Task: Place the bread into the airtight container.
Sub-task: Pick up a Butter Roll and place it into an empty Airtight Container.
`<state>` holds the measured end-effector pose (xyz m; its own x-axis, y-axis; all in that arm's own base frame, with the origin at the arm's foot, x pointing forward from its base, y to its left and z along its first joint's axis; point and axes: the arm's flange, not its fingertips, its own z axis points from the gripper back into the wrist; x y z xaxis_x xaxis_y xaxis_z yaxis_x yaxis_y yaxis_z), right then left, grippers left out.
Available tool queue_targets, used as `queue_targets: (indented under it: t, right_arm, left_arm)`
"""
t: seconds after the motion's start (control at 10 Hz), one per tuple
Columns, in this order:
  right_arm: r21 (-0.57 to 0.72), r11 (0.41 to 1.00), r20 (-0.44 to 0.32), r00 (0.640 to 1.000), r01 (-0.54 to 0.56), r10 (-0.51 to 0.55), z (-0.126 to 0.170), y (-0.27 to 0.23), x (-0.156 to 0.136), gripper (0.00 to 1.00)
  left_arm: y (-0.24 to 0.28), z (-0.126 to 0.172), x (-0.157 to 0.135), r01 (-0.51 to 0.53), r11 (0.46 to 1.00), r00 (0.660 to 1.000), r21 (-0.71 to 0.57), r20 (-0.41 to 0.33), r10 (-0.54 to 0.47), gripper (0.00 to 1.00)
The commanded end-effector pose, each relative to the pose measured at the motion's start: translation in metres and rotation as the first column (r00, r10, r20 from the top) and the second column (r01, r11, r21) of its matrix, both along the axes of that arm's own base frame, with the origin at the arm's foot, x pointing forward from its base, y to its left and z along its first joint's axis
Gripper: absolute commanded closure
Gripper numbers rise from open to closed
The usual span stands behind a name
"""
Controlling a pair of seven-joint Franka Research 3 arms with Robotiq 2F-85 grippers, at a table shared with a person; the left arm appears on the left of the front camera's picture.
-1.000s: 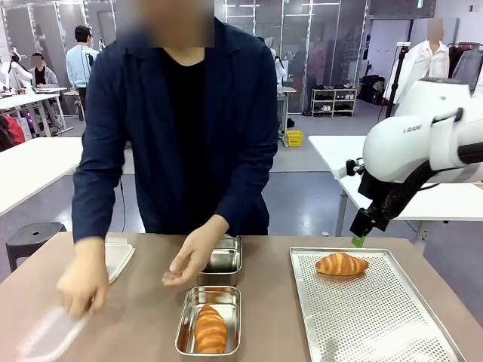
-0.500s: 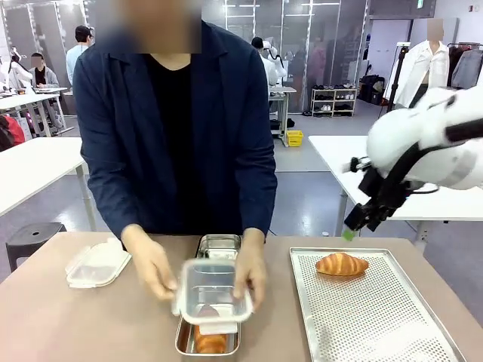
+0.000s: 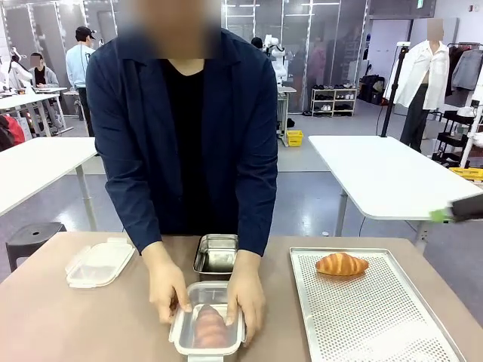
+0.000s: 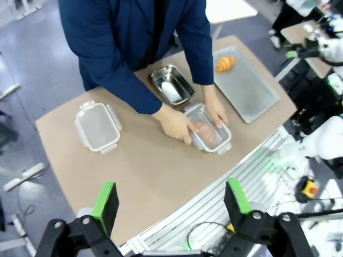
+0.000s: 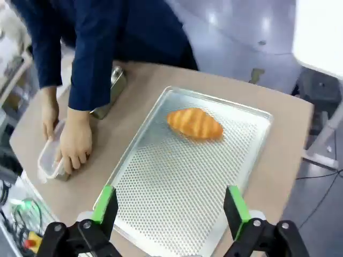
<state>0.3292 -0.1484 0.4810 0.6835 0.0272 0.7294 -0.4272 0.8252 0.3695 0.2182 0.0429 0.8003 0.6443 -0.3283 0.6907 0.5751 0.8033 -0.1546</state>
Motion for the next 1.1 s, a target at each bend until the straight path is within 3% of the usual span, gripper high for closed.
queue_targets:
  t: [0.0, 0.2, 0.3, 0.4, 1.0]
  right_arm:
    - [0.081, 0.989, 0.074, 0.989, 0.12, -0.126, -0.018, -0.058, -0.079, 0.0]
    - [0.12, 0.972, 0.063, 0.975, 0.203, -0.211, -0.035, -0.077, -0.123, 0.0]
    - [0.133, 0.965, 0.034, 0.972, 0.227, -0.233, -0.04, -0.074, -0.122, 0.0]
    - [0.133, 0.969, 0.064, 0.974, 0.208, -0.218, -0.008, -0.11, -0.101, 0.0]
    - [0.133, 0.969, 0.064, 0.974, 0.208, -0.218, -0.008, -0.11, -0.101, 0.0]
  left_arm:
    - [0.0, 0.0, -0.001, 0.027, 1.0, 1.0, 0.004, 0.006, -0.027, 0.0]
    - [0.0, 0.0, -0.001, 0.027, 1.0, 1.0, 0.004, 0.006, -0.027, 0.0]
    - [0.0, 0.0, -0.001, 0.027, 1.0, 1.0, 0.004, 0.006, -0.027, 0.0]
    - [0.0, 0.0, -0.001, 0.027, 1.0, 1.0, 0.004, 0.006, -0.027, 0.0]
    - [0.0, 0.0, -0.001, 0.027, 1.0, 1.0, 0.004, 0.006, -0.027, 0.0]
